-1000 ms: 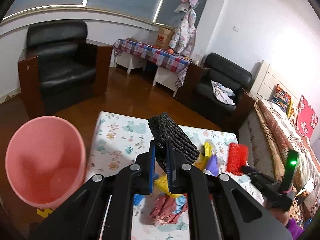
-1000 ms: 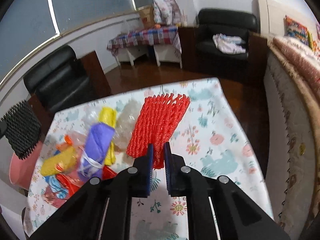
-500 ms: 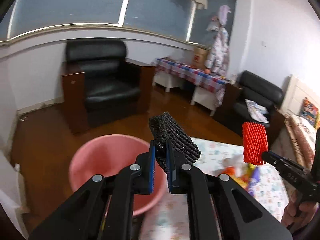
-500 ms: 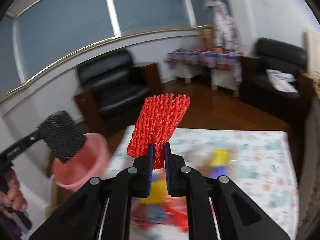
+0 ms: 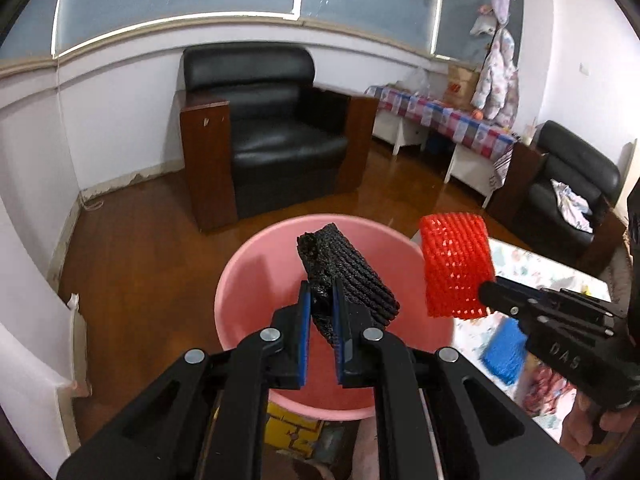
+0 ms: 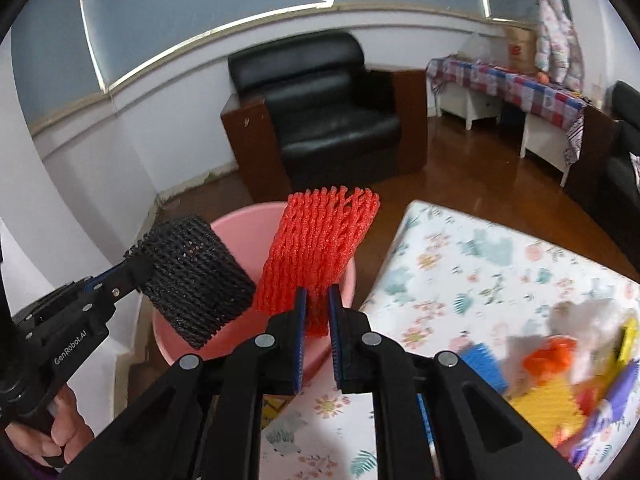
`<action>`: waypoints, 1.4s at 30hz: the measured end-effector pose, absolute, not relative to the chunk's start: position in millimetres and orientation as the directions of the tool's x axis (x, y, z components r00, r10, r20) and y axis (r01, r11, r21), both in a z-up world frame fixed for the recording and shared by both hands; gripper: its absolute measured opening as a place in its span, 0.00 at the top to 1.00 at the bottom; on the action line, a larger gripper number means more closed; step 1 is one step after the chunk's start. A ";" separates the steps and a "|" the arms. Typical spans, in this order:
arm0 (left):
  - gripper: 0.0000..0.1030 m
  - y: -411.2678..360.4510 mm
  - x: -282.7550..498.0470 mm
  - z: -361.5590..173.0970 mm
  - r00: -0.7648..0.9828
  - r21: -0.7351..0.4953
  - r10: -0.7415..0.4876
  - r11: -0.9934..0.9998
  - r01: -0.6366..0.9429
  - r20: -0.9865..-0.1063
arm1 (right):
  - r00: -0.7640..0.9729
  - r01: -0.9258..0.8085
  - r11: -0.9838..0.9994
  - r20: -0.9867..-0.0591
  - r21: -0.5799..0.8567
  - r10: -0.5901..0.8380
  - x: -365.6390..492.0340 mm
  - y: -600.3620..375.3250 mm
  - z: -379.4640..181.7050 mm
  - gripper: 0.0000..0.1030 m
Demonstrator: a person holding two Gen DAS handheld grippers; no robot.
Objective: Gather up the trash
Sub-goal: 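Carry both nets over the pink bucket and open both grippers to drop them, then grasp the blue sponge with the left gripper while the right grasps the purple cloth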
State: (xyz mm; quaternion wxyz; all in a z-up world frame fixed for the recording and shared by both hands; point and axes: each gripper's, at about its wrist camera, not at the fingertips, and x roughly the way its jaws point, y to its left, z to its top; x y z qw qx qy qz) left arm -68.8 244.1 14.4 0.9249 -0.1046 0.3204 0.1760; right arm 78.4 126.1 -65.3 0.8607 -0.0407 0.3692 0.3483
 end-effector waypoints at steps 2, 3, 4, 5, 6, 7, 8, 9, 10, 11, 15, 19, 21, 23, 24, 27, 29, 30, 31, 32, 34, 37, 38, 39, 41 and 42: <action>0.91 247.8 -66.0 7.3 0.719 -0.075 0.264 0.913 -0.402 -0.643 | 0.475 -0.636 0.752 -0.680 0.174 0.559 79.9 138.0 -73.2 0.90; 0.91 250.6 -63.0 5.0 0.715 -0.074 0.265 0.911 -0.405 -0.647 | 0.472 -0.638 0.751 -0.685 0.169 0.555 80.9 142.1 -75.8 0.90; 0.91 252.0 -61.7 2.6 0.710 -0.075 0.266 0.909 -0.409 -0.652 | 0.470 -0.639 0.751 -0.690 0.165 0.551 82.2 144.7 -78.9 0.90; 0.91 253.2 -60.6 0.4 0.704 -0.077 0.265 0.907 -0.414 -0.659 | 0.465 -0.640 0.751 -0.695 0.164 0.548 82.2 148.3 -82.4 0.89; 0.91 255.2 -60.5 -2.3 0.699 -0.077 0.267 0.905 -0.419 -0.663 | 0.460 -0.640 0.750 -0.700 0.165 0.546 85.7 151.0 -85.4 0.89; 0.91 257.7 -59.3 -4.0 0.696 -0.077 0.271 0.902 -0.425 -0.665 | 0.453 -0.641 0.749 -0.704 0.170 0.547 88.4 153.2 -87.8 0.88; 0.91 258.2 -59.3 -5.2 0.692 -0.075 0.276 0.899 -0.431 -0.667 | 0.447 -0.643 0.746 -0.707 0.172 0.548 89.0 155.4 -89.6 0.85; 0.89 259.4 -58.0 -6.8 0.686 -0.071 0.280 0.897 -0.436 -0.672 | 0.445 -0.646 0.744 -0.708 0.171 0.549 90.0 157.6 -91.0 0.81; 0.88 259.7 -57.6 -8.3 0.682 -0.071 0.281 0.896 -0.439 -0.676 | 0.443 -0.650 0.741 -0.707 0.170 0.551 90.0 158.9 -92.0 0.77; 0.86 260.6 -57.3 -9.5 0.677 -0.069 0.282 0.894 -0.443 -0.680 | 0.443 -0.652 0.739 -0.705 0.171 0.554 90.5 159.0 -92.6 0.69; 0.82 264.5 -56.7 -12.0 0.666 -0.077 0.282 0.887 -0.455 -0.690 | 0.440 -0.666 0.722 -0.684 0.185 0.581 89.9 155.7 -89.3 0.61; 0.77 263.5 -60.7 -9.8 0.684 -0.107 0.255 0.892 -0.439 -0.683 | 0.454 -0.669 0.719 -0.663 0.188 0.595 86.4 144.2 -80.2 0.61; 0.71 260.7 -62.1 -6.3 0.697 -0.116 0.246 0.896 -0.428 -0.673 | 0.461 -0.664 0.721 -0.652 0.197 0.603 84.2 135.5 -74.2 0.60; 0.70 257.6 -61.7 -1.9 0.712 -0.124 0.236 0.902 -0.414 -0.662 | 0.470 -0.659 0.725 -0.643 0.201 0.605 83.4 127.3 -69.8 0.60; 0.69 256.0 -62.1 -0.8 0.716 -0.127 0.233 0.903 -0.411 -0.658 | 0.472 -0.657 0.726 -0.641 0.202 0.605 83.1 122.9 -67.9 0.60; 0.69 250.4 -64.0 4.1 0.734 -0.158 0.202 0.907 -0.390 -0.649 | 0.474 -0.654 0.726 -0.632 0.212 0.613 76.6 110.6 -62.6 0.60; 0.69 244.9 -65.2 7.6 0.750 -0.182 0.171 0.913 -0.364 -0.638 | 0.481 -0.654 0.726 -0.624 0.213 0.616 69.6 102.3 -58.9 0.60; 0.69 240.6 -65.3 9.1 0.756 -0.187 0.160 0.918 -0.350 -0.634 | 0.487 -0.652 0.729 -0.621 0.210 0.614 67.5 97.9 -57.2 0.60; 0.69 237.0 -64.8 10.2 0.760 -0.188 0.152 0.922 -0.340 -0.632 | 0.496 -0.648 0.734 -0.618 0.204 0.610 64.9 93.0 -55.8 0.60; 0.69 230.9 -64.8 12.1 0.768 -0.189 0.138 0.928 -0.320 -0.625 | 0.505 -0.643 0.740 -0.617 0.197 0.603 62.2 87.0 -55.2 0.60; 0.69 221.1 -64.4 14.7 0.780 -0.192 0.116 0.937 -0.291 -0.615 | 0.524 -0.629 0.756 -0.618 0.182 0.586 56.8 69.8 -53.6 0.60; 0.69 200.8 -62.4 18.6 0.796 -0.196 0.066 0.954 -0.227 -0.601 | 0.577 -0.590 0.793 -0.610 0.150 0.544 47.1 35.3 -51.2 0.60; 0.69 193.5 -61.6 19.3 0.799 -0.194 0.050 0.959 -0.206 -0.599 | 0.602 -0.566 0.813 -0.606 0.135 0.520 43.1 18.2 -50.7 0.60; 0.69 182.6 -59.9 20.5 0.801 -0.187 0.026 0.967 -0.172 -0.598 | 0.621 -0.546 0.829 -0.604 0.126 0.500 40.3 5.3 -51.4 0.60; 0.69 168.8 -57.5 20.9 0.803 -0.178 -0.004 0.976 -0.127 -0.596 | 0.657 -0.496 0.862 -0.601 0.109 0.454 35.8 -21.0 -53.0 0.60; 0.69 159.4 -55.7 21.1 0.802 -0.172 -0.025 0.980 -0.098 -0.597 | 0.675 -0.461 0.881 -0.603 0.106 0.425 33.6 -38.9 -54.9 0.60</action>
